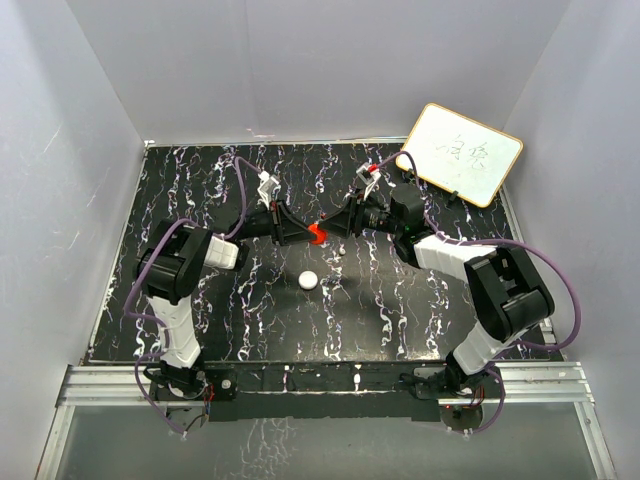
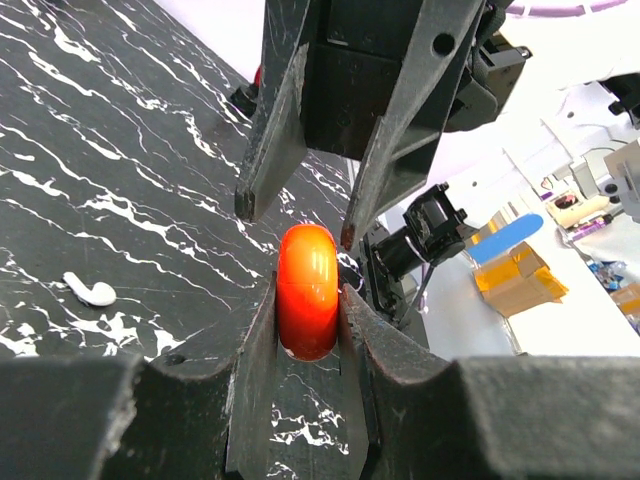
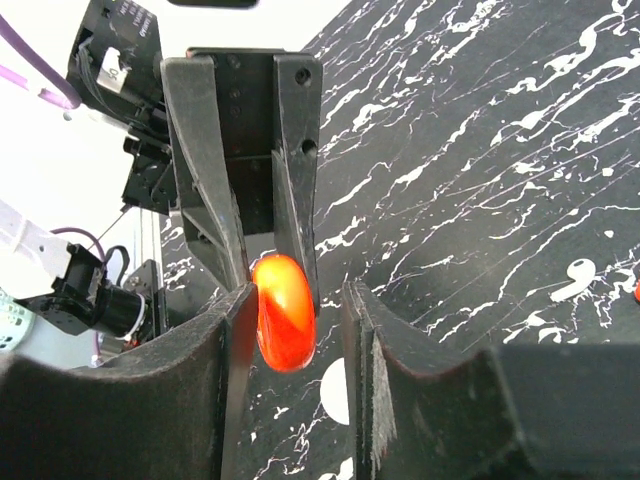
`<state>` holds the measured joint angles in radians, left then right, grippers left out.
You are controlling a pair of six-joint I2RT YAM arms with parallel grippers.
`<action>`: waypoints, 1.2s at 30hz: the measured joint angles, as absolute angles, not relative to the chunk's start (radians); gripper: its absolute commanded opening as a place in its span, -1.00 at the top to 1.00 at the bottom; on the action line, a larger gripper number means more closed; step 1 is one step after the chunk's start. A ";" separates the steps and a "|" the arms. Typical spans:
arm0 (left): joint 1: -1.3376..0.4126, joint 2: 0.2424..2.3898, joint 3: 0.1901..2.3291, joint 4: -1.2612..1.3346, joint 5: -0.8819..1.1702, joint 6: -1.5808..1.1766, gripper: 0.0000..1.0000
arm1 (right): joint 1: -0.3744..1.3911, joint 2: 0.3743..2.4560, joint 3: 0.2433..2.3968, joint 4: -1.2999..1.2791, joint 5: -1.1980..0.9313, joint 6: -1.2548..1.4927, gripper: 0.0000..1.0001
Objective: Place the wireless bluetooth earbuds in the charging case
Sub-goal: Pick up the charging case at the center of the board.
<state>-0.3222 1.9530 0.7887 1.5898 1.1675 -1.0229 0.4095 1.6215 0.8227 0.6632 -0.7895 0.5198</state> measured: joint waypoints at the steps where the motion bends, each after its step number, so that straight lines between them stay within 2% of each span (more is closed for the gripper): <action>1: -0.327 1.953 0.785 1.590 1.168 -1.022 1.00 | 0.410 1.623 0.823 0.671 -0.793 0.525 0.32; 5: -0.339 1.953 0.782 1.591 1.169 -1.022 1.00 | 0.410 1.626 0.823 0.695 -0.806 0.541 0.36; 20: -0.344 1.910 0.777 1.581 1.135 -0.961 1.00 | 0.410 1.631 0.820 0.728 -0.820 0.556 0.23; 36: -0.348 1.854 0.768 1.482 1.104 -0.898 1.00 | 0.410 1.644 0.807 0.818 -0.848 0.598 0.59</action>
<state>-0.3481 1.8542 0.7681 1.4818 1.1038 -0.8982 0.4095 1.6436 0.8074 0.8177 -0.8482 0.5983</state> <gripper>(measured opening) 0.248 0.261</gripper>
